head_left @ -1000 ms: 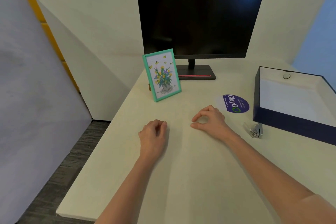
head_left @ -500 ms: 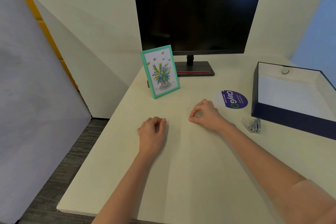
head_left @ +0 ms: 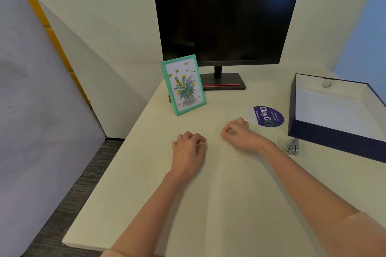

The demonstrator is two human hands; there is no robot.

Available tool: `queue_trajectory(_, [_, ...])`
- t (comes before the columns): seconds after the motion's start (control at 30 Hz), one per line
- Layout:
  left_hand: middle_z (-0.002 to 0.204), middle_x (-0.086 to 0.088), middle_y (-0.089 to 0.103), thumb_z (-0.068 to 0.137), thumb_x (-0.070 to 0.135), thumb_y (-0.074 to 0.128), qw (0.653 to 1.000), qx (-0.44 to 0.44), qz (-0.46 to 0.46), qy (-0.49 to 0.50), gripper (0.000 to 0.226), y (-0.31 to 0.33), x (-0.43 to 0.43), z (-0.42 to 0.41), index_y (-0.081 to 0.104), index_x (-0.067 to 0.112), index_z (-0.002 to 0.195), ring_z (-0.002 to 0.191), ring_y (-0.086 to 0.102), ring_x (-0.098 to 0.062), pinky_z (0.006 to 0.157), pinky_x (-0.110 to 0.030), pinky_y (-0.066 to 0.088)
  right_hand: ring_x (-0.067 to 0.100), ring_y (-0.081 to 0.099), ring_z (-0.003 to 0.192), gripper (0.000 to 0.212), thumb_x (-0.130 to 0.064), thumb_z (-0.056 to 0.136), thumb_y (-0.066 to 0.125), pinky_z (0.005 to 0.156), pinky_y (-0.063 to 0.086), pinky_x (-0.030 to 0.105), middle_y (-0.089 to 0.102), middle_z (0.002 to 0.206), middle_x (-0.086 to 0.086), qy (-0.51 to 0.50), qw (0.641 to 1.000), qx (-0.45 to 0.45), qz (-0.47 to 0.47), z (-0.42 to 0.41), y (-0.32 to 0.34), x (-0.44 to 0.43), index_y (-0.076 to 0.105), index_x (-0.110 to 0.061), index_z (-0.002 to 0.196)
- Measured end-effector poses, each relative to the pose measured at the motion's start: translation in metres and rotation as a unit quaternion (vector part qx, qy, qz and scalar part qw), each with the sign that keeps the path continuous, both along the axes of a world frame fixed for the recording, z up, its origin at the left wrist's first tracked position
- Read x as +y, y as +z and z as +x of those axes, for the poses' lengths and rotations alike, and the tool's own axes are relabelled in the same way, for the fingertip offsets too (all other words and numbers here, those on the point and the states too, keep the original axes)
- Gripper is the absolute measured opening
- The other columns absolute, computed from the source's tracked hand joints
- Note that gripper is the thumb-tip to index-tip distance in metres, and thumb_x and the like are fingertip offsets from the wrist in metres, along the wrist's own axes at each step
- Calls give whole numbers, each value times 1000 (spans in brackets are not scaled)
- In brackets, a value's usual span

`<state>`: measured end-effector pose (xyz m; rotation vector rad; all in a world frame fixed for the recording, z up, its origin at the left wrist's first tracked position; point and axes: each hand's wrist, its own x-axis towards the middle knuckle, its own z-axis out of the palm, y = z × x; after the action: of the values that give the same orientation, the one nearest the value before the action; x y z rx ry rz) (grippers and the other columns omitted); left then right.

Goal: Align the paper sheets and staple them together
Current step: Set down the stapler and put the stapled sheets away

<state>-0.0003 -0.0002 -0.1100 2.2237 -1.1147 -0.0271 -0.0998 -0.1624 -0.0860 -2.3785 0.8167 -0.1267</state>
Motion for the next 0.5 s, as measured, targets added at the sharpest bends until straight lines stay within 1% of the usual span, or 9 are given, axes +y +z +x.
queue_trajectory(0.1, [106, -1, 57, 92, 28, 50, 1000, -8, 9, -10, 24, -3, -14, -4, 64, 23, 110, 104, 48, -22, 87, -32, 32, 19, 28, 124, 20, -30, 96, 46, 106, 25, 29, 34, 118, 2, -33, 997, -44, 59, -12, 5, -2, 56, -16, 106])
queue_trajectory(0.2, [105, -2, 57, 91, 26, 53, 1000, 10, 13, -10, 23, -4, -27, -5, 65, 22, 110, 103, 50, -23, 86, -32, 33, 19, 27, 124, 20, -30, 97, 46, 107, 25, 31, 33, 117, 1, -55, 993, -71, 79, -23, 3, -1, 55, -16, 107])
queue_trajectory(0.27, [98, 0, 57, 89, 25, 55, 999, 37, 1, -11, 19, -1, -34, -4, 67, 23, 104, 98, 52, -21, 85, -32, 32, 20, 28, 124, 21, -29, 97, 47, 105, 25, 29, 32, 115, 1, -67, 991, -84, 80, -28, 0, 0, 56, -15, 109])
queue_trajectory(0.33, [90, 5, 56, 86, 23, 58, 998, 66, -16, -13, 13, 2, -38, 0, 69, 25, 94, 90, 54, -16, 83, -30, 30, 21, 30, 123, 18, -29, 96, 48, 104, 27, 29, 32, 114, 0, -73, 990, -90, 81, -33, -5, 1, 55, -17, 107])
queue_trajectory(0.4, [85, 7, 59, 83, 23, 62, 996, 84, -24, -18, 9, 4, -40, 4, 69, 26, 88, 81, 53, -10, 84, -31, 32, 21, 30, 123, 16, -29, 96, 48, 104, 28, 31, 33, 113, 0, -73, 990, -93, 81, -35, -9, 2, 55, -18, 105])
queue_trajectory(0.5, [80, 9, 62, 80, 25, 67, 995, 91, -29, -35, 5, 2, -44, 8, 69, 29, 83, 75, 51, -6, 87, -33, 35, 20, 30, 123, 15, -29, 96, 48, 103, 28, 30, 34, 114, 1, -74, 988, -100, 86, -35, -11, 3, 55, -18, 105])
